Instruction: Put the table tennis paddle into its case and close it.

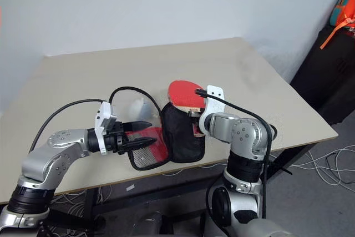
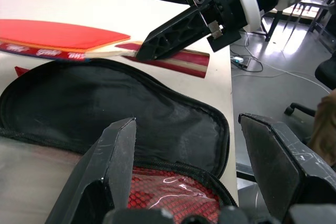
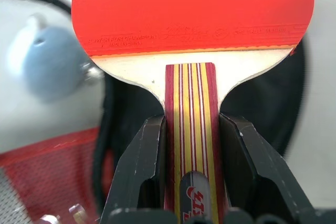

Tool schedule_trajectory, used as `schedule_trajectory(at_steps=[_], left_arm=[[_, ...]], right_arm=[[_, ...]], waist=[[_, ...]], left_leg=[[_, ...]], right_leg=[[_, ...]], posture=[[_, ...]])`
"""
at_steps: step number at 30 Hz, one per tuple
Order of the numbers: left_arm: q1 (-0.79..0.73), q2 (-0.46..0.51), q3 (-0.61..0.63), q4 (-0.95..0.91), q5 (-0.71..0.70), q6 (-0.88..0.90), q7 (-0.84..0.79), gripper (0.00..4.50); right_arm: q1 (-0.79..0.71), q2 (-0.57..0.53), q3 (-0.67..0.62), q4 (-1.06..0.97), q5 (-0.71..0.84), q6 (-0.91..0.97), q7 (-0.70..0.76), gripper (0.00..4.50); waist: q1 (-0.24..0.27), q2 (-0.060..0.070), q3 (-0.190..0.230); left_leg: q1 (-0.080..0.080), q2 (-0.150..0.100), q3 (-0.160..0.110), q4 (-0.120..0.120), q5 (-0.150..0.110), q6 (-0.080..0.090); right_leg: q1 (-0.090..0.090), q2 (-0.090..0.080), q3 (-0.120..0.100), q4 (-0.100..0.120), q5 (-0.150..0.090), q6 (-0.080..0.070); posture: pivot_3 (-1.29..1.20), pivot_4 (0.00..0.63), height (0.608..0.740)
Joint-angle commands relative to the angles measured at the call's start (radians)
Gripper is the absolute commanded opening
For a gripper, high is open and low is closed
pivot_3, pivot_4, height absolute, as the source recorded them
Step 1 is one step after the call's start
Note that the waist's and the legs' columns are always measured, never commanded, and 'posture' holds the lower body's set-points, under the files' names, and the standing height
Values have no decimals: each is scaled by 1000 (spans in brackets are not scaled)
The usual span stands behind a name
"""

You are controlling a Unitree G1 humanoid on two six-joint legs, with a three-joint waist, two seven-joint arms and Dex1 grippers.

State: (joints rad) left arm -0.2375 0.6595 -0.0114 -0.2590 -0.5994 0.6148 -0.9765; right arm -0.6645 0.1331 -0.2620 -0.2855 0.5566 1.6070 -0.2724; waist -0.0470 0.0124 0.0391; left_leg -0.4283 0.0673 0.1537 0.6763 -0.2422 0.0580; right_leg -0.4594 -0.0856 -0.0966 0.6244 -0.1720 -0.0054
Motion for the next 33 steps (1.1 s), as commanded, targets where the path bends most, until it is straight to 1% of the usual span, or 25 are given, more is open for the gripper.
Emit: schedule_trajectory(at_steps=[1,5,14,19,28,33], left_arm=[[-11,4,24,-28,-7,-4,7,3311],[-10,8,22,-33,-11,6,9,3311],[-12,6,16,-15,-4,-2,0,3311],[-14,4,13,-4,3,-9,-5,3311],[-22,1,11,-10,1,4,2,3311],[-23,-1,10,-18,-2,13,9,3311]], right_arm=[[5,10,15,-12,56,7,-21,1159],[44,41,17,-5,116,7,-80,1159],[91,44,-21,18,233,7,-236,1159],[113,30,-36,22,258,7,-314,1159],[132,-8,-49,31,327,7,-400,1159],[123,-9,-71,48,307,7,-435,1159]], waist=[[0,0,0],[0,0,0],[0,0,0],[1,0,0],[2,-1,-1],[2,-1,-1]], left_leg=[[0,0,0,0,0,0],[0,0,0,0,0,0],[0,0,0,0,0,0],[0,0,0,0,0,0],[0,0,0,0,0,0],[0,-1,0,1,0,1]], right_leg=[[0,0,0,0,0,0],[0,0,0,0,0,0],[0,0,0,0,0,0],[0,0,0,0,0,0],[1,0,0,0,0,0],[2,0,-1,0,0,0]], posture=[[0,0,724],[0,0,724],[0,0,724],[0,0,724],[0,0,724],[0,0,724]])
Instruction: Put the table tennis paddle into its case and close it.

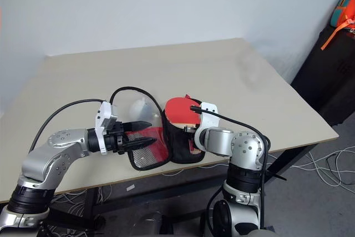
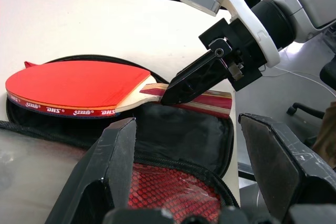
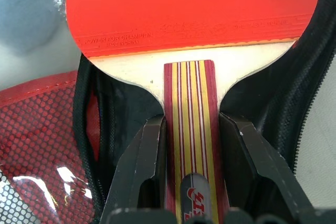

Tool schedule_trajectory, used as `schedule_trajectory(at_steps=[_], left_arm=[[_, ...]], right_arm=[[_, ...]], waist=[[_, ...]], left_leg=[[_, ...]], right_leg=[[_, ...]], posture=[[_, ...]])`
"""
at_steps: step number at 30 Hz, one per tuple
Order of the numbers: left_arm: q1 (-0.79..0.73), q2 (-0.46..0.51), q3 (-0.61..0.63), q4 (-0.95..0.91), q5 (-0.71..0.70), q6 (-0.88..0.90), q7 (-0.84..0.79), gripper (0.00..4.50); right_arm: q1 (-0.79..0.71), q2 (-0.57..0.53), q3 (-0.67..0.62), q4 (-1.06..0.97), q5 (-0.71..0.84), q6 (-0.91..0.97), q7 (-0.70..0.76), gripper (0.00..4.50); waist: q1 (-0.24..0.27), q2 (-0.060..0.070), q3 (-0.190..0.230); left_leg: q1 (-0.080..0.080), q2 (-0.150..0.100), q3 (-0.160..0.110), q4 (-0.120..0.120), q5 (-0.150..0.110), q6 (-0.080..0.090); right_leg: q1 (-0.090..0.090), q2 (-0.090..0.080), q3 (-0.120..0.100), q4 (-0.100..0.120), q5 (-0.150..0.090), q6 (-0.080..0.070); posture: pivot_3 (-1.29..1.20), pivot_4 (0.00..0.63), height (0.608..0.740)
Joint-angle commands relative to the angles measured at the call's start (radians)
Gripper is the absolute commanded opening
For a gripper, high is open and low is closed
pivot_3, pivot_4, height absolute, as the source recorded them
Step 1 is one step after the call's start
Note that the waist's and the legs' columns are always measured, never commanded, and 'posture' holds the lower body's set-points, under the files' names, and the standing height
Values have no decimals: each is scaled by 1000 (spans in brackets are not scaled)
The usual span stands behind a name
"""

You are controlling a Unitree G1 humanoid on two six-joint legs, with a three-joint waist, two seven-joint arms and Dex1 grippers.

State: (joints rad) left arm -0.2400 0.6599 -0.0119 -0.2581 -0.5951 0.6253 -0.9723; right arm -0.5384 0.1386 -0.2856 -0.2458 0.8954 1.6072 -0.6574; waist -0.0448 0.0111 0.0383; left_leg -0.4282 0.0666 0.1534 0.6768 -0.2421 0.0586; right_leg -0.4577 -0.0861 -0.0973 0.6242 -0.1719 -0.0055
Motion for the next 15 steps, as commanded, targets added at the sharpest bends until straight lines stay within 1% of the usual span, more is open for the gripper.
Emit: schedule_trajectory(at_steps=[1,6,8,9,13,15], left_arm=[[-20,-3,8,-25,-8,6,8,3311],[-31,-6,8,-42,-17,28,21,3311],[-34,-3,12,-44,-18,34,22,3311],[-35,-1,13,-44,-18,36,21,3311],[-35,2,16,-47,-18,42,21,3311],[-34,3,17,-47,-19,44,21,3311]], right_arm=[[-6,-11,-50,10,-38,7,-54,1159],[-4,2,-40,23,-48,7,-66,1159],[-2,0,-28,22,-45,7,-62,1871],[-2,2,-26,22,-42,7,-62,2052],[-10,-14,-11,19,-33,7,-34,3392],[-21,-18,-15,11,-34,7,-20,3392]], waist=[[0,0,0],[1,-2,-1],[1,-2,-1],[0,-2,-2],[-2,-2,-2],[-1,-2,-2]], left_leg=[[0,0,0,0,0,0],[0,-1,0,0,0,1],[0,-1,-1,1,0,1],[0,-1,-1,1,0,1],[0,0,-1,0,0,1],[0,0,-1,0,0,1]], right_leg=[[0,0,0,0,0,0],[1,0,0,0,0,0],[1,0,0,0,0,0],[1,0,0,0,0,0],[0,0,2,0,0,0],[0,1,1,0,0,0]], posture=[[0,0,724],[0,0,724],[0,0,724],[0,0,724],[0,0,724],[0,0,724]])
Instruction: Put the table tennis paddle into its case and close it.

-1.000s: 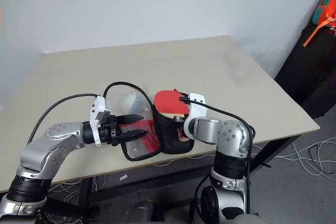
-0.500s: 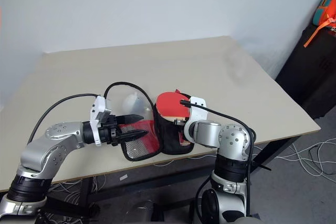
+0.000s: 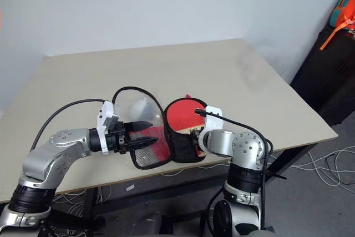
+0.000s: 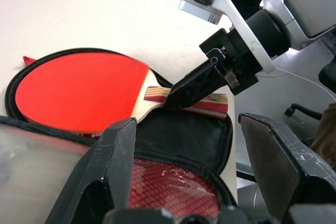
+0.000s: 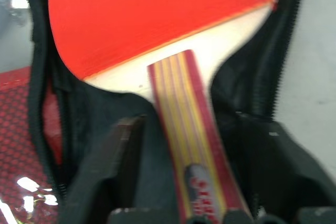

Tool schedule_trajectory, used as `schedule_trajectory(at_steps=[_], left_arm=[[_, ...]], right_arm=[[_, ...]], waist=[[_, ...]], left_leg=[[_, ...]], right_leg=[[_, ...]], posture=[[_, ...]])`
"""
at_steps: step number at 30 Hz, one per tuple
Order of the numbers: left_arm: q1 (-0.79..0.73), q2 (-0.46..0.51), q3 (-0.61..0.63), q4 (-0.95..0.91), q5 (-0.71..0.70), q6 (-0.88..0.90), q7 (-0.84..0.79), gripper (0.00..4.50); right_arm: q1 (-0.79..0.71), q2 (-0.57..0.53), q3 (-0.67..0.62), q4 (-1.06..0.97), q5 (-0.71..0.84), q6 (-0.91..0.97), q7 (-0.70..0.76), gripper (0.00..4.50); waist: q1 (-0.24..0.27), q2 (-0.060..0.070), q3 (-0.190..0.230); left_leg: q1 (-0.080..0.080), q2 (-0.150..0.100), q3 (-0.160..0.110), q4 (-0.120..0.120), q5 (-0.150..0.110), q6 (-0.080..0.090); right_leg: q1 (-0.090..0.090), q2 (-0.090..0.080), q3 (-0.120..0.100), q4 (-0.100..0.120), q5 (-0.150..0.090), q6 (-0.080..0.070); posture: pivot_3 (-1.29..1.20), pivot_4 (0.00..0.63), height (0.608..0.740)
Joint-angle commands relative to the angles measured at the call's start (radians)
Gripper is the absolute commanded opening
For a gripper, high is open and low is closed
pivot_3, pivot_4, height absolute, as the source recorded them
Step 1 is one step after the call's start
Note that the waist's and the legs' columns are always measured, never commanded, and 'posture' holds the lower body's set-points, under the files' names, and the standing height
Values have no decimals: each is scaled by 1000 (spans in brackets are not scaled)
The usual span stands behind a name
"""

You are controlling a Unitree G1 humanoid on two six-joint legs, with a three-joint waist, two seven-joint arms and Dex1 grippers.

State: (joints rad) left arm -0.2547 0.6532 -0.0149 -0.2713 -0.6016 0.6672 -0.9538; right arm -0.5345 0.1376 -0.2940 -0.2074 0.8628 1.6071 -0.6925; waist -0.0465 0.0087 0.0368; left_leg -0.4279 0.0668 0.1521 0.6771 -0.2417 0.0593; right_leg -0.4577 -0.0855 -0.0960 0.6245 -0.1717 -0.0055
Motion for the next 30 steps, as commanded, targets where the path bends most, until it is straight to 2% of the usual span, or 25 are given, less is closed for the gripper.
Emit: schedule_trajectory(at_steps=[1,8,12,16,23,26,30], left_arm=[[-19,11,21,-34,-13,3,2,3311],[-13,13,25,-23,-7,-4,-2,3311],[-9,13,26,-18,-3,-11,-4,3311],[-1,14,26,-6,5,-25,-9,3311],[-12,34,25,9,3,-21,-31,3311],[-33,66,14,18,-3,30,-44,3311],[-66,103,44,32,-21,32,-78,3311]], right_arm=[[-37,-19,-13,-35,-6,7,26,3392],[-98,-27,-41,-33,19,7,92,3392],[-103,-78,-25,-27,2,7,126,3392],[-121,-258,-3,-15,33,7,228,3392],[-103,-452,68,-11,121,7,398,3392],[-80,-582,162,-94,57,-33,523,3392],[-8,-733,237,-111,-18,-206,732,3392]], waist=[[1,0,0],[0,0,0],[0,0,0],[1,0,0],[-5,0,0],[-3,0,0],[2,-1,0]], left_leg=[[0,0,0,0,0,0],[0,0,-1,0,0,0],[0,0,0,0,0,1],[0,-1,0,0,0,1],[1,0,-1,-1,0,3],[0,0,-1,0,-1,4],[0,-1,-2,1,-3,9]], right_leg=[[0,0,0,0,0,0],[-1,0,0,0,0,0],[0,0,0,0,0,0],[0,-1,0,0,0,0],[-1,0,2,0,0,0],[-1,0,2,0,0,0],[1,-1,1,-1,0,-1]], posture=[[0,0,724],[0,0,724],[0,0,724],[0,0,724],[0,0,724],[0,0,724],[0,0,724]])
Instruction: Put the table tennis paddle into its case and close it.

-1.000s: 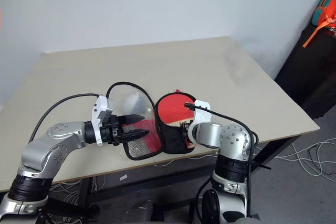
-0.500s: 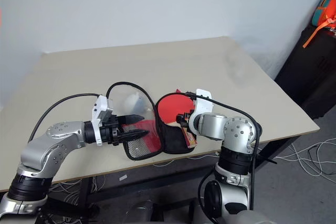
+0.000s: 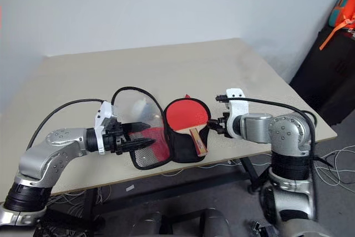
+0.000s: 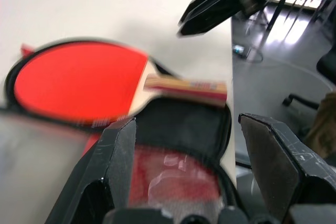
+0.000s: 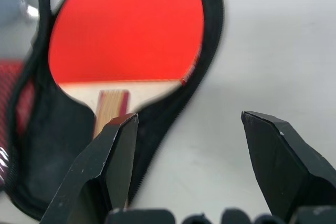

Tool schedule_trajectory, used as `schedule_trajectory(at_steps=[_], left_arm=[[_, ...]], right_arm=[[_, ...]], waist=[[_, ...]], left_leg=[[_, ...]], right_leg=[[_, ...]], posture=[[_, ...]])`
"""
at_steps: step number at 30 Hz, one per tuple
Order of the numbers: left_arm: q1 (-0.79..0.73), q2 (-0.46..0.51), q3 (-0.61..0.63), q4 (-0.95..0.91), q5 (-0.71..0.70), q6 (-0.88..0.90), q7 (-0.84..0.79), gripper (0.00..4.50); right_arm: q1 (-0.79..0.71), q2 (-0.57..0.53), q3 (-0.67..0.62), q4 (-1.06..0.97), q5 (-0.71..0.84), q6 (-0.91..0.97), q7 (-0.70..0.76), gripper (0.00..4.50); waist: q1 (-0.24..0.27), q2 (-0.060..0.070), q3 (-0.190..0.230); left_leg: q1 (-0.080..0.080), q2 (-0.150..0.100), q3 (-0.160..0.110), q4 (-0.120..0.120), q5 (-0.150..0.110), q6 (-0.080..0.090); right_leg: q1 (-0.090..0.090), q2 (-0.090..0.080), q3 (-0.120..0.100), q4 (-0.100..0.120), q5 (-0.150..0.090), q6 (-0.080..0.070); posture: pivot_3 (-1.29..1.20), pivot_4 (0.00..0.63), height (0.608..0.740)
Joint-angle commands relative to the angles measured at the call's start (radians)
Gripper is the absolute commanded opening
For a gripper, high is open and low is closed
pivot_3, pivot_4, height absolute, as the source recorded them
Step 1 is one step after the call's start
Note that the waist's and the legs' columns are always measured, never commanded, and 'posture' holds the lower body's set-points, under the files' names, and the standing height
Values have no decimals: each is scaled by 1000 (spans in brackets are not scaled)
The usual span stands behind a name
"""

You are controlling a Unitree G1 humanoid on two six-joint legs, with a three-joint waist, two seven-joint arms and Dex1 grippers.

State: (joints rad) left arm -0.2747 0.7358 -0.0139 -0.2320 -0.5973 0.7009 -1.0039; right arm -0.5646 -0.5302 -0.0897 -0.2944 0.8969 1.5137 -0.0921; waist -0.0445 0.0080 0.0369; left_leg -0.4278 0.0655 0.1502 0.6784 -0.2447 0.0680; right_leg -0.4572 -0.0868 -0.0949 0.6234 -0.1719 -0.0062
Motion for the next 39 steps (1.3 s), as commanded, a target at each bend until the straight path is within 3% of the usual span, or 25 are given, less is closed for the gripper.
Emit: schedule_trajectory(at_steps=[1,5,10,12,17,22,26,32,39], left_arm=[[-56,32,57,-1,-33,-1,-38,3311],[-74,66,106,26,-36,-2,-52,3311],[-61,139,184,78,-40,19,-71,4421],[-45,173,206,87,-42,27,-94,4421],[-3,263,211,132,13,17,-129,3028],[50,320,227,244,68,-30,-157,3028],[80,309,220,292,94,-59,-150,3028],[81,224,155,281,117,-89,-129,3028],[7,103,64,256,136,-96,-96,3028]], right_arm=[[32,-90,49,-2,-80,-156,173,3392],[40,-129,98,81,-186,-279,265,3392],[10,-99,114,189,-275,-375,330,3436],[8,-93,138,215,-309,-423,373,3436],[38,-113,191,248,-369,-595,576,3436],[64,-113,211,348,-416,-785,785,3436],[63,-93,196,443,-405,-860,923,3436],[95,-73,173,425,-377,-938,1063,3436],[161,-39,122,344,-370,-994,1075,3436]], waist=[[-1,0,0],[-2,-1,0],[-2,-1,1],[-2,-2,1],[-1,-2,1],[-1,-2,1],[-1,-3,1],[0,-3,1],[5,-4,0]], left_leg=[[0,0,0,1,0,0],[0,1,0,1,-1,1],[0,1,1,1,1,-1],[0,1,1,1,1,-1],[0,1,1,1,1,-2],[0,1,1,1,1,-2],[0,1,1,1,1,-3],[0,1,1,1,2,-5],[0,1,1,3,2,-5]], right_leg=[[0,0,0,0,0,0],[0,1,0,0,-1,-2],[-1,1,1,1,0,0],[-1,1,1,1,0,0],[-1,0,1,1,-1,-1],[-1,0,0,1,-1,-2],[-1,0,0,1,-1,-2],[-1,0,0,1,-1,-2],[0,0,0,2,1,-1]], posture=[[0,0,724],[0,0,724],[0,0,724],[0,0,724],[0,0,724],[0,0,724],[0,0,724],[0,0,724],[0,0,724]])
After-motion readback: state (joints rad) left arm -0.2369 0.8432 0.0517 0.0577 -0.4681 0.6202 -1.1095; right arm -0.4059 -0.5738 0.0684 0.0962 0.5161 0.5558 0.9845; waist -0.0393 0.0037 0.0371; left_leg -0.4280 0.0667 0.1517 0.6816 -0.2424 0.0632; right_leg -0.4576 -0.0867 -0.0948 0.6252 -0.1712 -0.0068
